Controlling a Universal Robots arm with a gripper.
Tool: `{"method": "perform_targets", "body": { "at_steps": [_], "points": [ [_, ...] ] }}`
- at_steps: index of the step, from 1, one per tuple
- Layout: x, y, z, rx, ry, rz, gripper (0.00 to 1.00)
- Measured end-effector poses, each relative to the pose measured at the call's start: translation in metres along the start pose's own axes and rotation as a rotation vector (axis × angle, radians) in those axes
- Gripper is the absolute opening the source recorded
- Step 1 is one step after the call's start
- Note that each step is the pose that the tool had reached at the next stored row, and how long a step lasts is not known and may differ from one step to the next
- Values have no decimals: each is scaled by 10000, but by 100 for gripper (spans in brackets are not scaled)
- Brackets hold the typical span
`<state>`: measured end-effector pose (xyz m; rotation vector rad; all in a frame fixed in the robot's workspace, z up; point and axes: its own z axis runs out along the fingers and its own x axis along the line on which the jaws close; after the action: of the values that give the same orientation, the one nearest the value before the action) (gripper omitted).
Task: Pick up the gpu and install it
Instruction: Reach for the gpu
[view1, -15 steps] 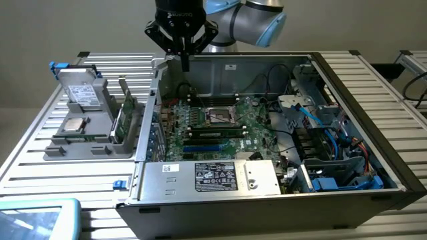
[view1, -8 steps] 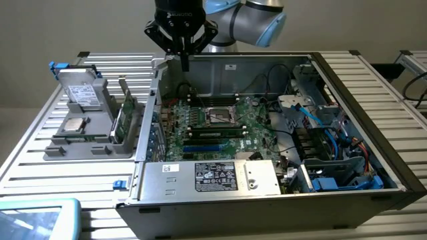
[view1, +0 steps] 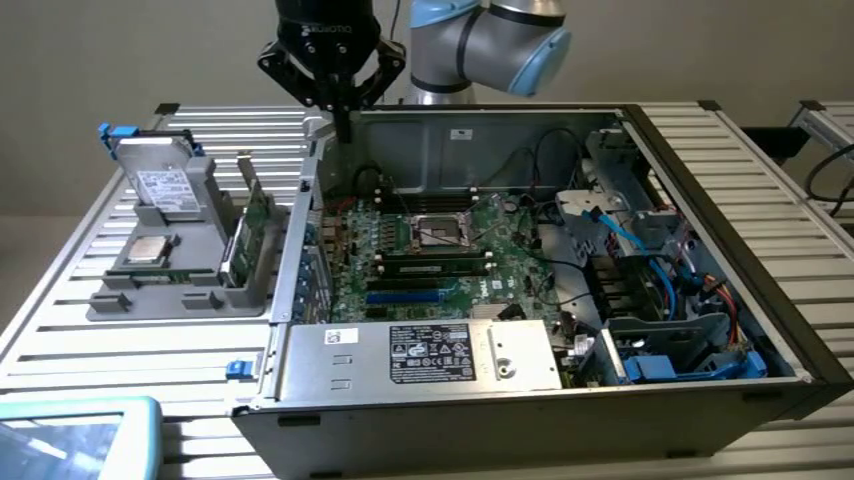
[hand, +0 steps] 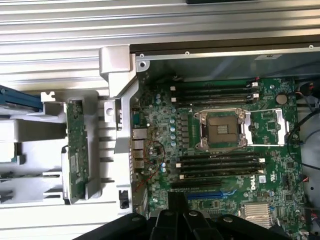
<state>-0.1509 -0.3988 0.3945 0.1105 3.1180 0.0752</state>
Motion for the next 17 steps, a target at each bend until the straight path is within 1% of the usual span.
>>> {"method": "perform_targets", "body": {
  "at_steps": [9,12,17],
  "points": [
    [403,-28,-9,-13,2,0,11],
    [500,-35,-11,-19,17,1,11],
    [677,-48,-14,-28,17,1,11]
  ]
}}
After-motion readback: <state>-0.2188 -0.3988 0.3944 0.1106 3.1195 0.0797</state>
